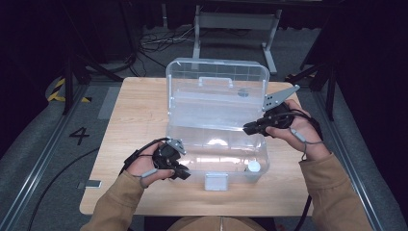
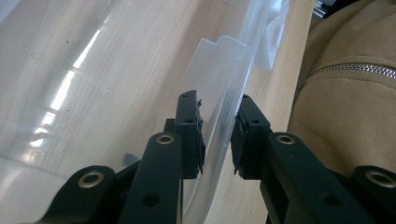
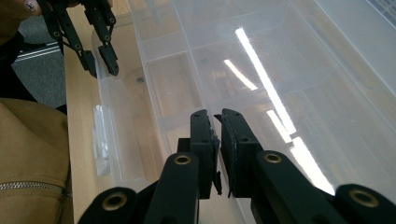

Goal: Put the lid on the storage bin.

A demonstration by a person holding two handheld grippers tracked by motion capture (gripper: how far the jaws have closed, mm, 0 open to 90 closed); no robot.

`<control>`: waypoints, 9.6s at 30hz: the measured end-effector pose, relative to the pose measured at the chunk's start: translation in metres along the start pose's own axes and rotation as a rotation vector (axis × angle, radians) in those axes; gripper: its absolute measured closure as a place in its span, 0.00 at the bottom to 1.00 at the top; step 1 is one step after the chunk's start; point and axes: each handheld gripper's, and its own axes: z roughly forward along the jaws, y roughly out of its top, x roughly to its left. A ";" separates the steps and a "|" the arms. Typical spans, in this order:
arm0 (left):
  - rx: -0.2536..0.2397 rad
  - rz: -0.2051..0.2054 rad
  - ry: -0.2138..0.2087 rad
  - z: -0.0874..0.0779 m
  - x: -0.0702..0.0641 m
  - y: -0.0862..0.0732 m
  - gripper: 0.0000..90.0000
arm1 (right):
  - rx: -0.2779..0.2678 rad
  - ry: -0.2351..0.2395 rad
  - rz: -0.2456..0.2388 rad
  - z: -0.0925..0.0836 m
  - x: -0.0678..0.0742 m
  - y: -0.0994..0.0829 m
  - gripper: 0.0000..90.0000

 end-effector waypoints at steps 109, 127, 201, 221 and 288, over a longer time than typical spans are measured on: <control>-0.519 -0.060 0.120 -0.102 -0.012 0.006 0.97 | 0.039 0.000 -0.070 0.007 0.034 -0.018 0.95; -0.619 -0.243 0.334 -0.112 0.015 0.009 0.99 | 0.031 -0.023 -0.061 0.007 0.040 -0.022 0.94; -0.503 -0.264 0.339 -0.111 0.012 0.009 1.00 | -0.390 -0.195 0.332 -0.044 0.011 -0.078 1.00; -0.368 -0.267 0.275 -0.108 0.004 -0.001 0.98 | -0.371 -0.182 0.345 -0.043 0.010 -0.078 1.00; -0.266 -0.489 0.296 -0.102 0.056 -0.044 0.71 | 0.120 -0.012 0.314 -0.033 0.030 -0.077 1.00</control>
